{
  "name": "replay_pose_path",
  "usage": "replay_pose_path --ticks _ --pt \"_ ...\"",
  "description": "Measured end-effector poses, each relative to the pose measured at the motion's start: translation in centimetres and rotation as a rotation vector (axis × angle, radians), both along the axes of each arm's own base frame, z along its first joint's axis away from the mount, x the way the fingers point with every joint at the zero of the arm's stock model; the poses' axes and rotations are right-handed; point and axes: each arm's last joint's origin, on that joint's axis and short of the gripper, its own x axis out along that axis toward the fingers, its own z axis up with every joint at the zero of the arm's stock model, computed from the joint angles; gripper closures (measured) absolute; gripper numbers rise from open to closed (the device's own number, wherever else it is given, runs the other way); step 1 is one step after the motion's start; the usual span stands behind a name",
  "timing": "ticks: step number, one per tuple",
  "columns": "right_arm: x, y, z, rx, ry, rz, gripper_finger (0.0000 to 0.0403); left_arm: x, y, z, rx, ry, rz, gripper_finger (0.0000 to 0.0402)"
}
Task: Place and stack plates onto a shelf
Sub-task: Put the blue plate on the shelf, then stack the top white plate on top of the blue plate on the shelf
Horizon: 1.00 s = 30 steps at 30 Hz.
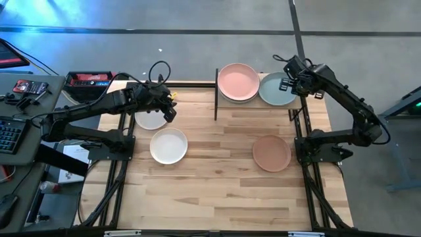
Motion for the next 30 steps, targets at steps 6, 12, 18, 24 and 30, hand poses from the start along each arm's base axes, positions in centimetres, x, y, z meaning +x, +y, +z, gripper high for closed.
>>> replay_pose_path --ticks 6,12,18,24,30 --pt "-0.4 -0.5 0.0 0.004 -0.017 0.009 0.0367 0.0 0.0 0.0 0.0 0.0 0.0 0.0291" --pt "-0.7 -0.6 0.0 0.013 0.008 0.05 0.0312 0.0 0.0 0.0 0.0 0.0 0.0 0.0291" --pt "-0.3 -0.6 0.7 0.047 -0.067 0.155 0.0309 0.0 0.0 0.0 0.0 0.0 0.0 0.0291" --pt "1.0 0.2 2.2 0.082 -0.174 0.35 0.0313 0.0 0.0 0.0 0.0 0.0 0.0 0.0291" --pt "3.0 1.9 2.7 0.128 -0.251 0.542 0.0313 0.0 0.0 0.0 0.0 0.0 0.0 0.0291"
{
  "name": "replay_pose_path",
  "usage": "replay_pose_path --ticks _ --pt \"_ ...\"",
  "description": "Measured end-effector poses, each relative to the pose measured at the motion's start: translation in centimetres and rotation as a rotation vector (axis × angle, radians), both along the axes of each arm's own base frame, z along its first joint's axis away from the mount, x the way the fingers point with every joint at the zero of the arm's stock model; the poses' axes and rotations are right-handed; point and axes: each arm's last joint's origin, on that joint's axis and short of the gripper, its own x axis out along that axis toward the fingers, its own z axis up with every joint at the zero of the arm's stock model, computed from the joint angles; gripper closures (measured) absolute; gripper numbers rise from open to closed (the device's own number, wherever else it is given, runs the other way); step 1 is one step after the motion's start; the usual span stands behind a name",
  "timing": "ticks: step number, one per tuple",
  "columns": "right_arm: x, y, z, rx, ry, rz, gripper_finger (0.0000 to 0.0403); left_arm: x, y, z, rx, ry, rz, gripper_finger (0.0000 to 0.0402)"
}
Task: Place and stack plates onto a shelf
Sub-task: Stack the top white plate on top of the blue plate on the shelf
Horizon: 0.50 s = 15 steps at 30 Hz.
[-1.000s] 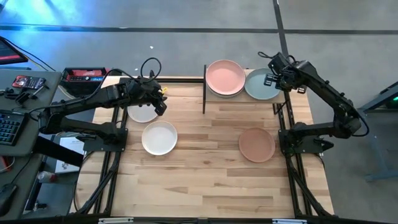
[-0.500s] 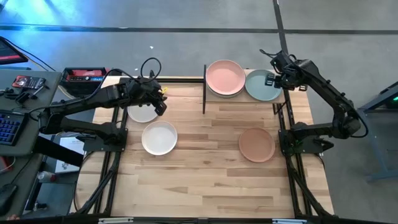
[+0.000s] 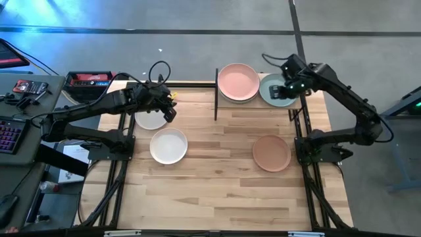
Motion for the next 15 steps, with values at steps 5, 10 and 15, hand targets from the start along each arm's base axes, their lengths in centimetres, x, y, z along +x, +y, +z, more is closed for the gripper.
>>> replay_pose_path --ticks 5,10,15 --pt "1.6 1.6 0.0 0.022 -0.033 0.115 0.0313 0.0 0.0 0.0 0.0 0.0 0.0 0.0291" --pt "2.8 2.9 0.1 0.032 -0.064 0.169 0.0313 0.0 0.0 0.0 0.0 0.0 0.0 0.0291" --pt "3.7 3.7 0.2 0.026 -0.089 0.209 0.0313 0.0 0.0 0.0 0.0 0.0 0.0 0.0291"
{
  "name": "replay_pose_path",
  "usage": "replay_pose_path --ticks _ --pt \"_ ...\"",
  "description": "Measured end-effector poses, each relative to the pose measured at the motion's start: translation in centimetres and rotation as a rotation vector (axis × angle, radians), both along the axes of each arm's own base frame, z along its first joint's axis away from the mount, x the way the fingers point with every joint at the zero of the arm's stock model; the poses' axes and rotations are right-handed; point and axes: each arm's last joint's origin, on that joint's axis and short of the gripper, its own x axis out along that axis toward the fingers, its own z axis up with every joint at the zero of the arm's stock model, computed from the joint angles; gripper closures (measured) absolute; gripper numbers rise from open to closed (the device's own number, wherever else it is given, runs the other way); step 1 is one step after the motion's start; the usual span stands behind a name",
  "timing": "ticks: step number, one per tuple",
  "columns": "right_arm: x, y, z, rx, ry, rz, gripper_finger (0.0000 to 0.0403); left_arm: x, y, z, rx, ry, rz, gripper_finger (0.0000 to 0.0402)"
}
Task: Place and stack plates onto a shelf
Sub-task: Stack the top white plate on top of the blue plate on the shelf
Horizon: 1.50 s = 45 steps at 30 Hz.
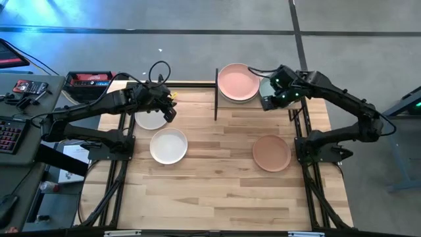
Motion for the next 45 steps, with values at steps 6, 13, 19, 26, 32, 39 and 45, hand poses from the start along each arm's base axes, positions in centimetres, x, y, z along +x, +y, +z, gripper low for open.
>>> replay_pose_path --ticks 6,13,19,26,32,39,45 --pt "0.7 1.2 0.0 0.013 -0.003 -0.026 0.0313 0.0 0.0 0.0 0.003 0.0 0.002 0.0291" --pt "1.8 3.3 0.0 0.039 -0.02 -0.072 0.0313 0.2 0.0 0.2 0.016 -0.026 0.002 0.0291" --pt "2.7 5.1 0.2 0.03 -0.063 -0.132 0.0313 0.3 -0.1 0.3 0.025 -0.03 -0.009 0.0291" --pt "3.7 7.6 0.3 0.013 -0.113 -0.162 0.0313 0.3 0.0 0.3 0.029 -0.035 -0.011 0.0291" --pt "5.0 9.8 -0.2 0.014 -0.128 -0.159 0.0313 0.4 0.4 -0.2 -0.05 -0.049 0.097 0.0291" --pt "7.6 11.9 -1.8 0.032 -0.107 -0.089 0.0313 1.0 2.4 -3.3 -0.174 0.136 0.222 0.0291" --pt "9.4 13.2 -3.3 0.068 -0.071 -0.032 0.0313 2.1 3.8 -6.1 -0.292 0.248 0.267 0.0291"
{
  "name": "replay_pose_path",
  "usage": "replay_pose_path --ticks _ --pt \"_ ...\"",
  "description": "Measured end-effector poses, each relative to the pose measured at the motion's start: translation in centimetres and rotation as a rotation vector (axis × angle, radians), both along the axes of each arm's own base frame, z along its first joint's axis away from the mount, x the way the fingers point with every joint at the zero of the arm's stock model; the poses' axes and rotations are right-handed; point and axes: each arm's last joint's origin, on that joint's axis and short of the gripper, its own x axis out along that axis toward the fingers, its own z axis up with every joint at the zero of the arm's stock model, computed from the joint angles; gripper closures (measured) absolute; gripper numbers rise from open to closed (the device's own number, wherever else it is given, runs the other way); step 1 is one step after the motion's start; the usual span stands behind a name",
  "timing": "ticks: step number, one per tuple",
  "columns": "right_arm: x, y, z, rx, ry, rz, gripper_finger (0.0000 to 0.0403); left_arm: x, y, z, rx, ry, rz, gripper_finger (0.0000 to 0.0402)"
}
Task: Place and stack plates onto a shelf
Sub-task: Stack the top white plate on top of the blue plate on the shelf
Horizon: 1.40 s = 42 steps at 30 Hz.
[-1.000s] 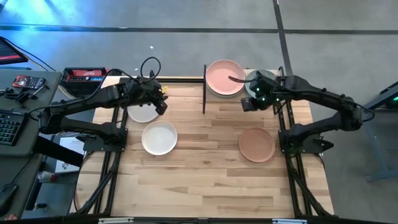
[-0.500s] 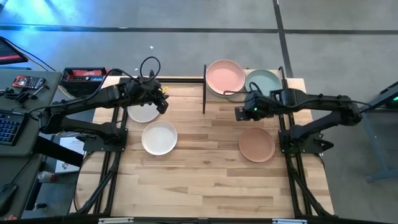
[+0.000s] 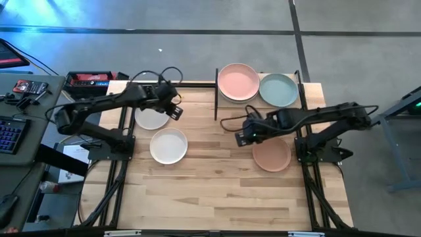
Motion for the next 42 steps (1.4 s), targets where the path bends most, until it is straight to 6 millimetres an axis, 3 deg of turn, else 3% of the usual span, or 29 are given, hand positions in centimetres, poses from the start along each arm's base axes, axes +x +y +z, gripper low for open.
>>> replay_pose_path --ticks 17,34,42 --pt "0.9 1.7 -0.4 0.021 -0.039 0.064 0.0313 1.1 2.7 -6.6 -0.187 0.272 0.144 0.0291" --pt "0.9 1.7 -0.4 0.01 -0.036 0.079 0.0313 2.2 3.5 -11.2 -0.279 0.407 0.143 0.0291" --pt "0.9 1.7 -0.4 0.009 -0.036 0.079 0.0313 2.5 3.4 -11.7 -0.284 0.443 0.051 0.0316"
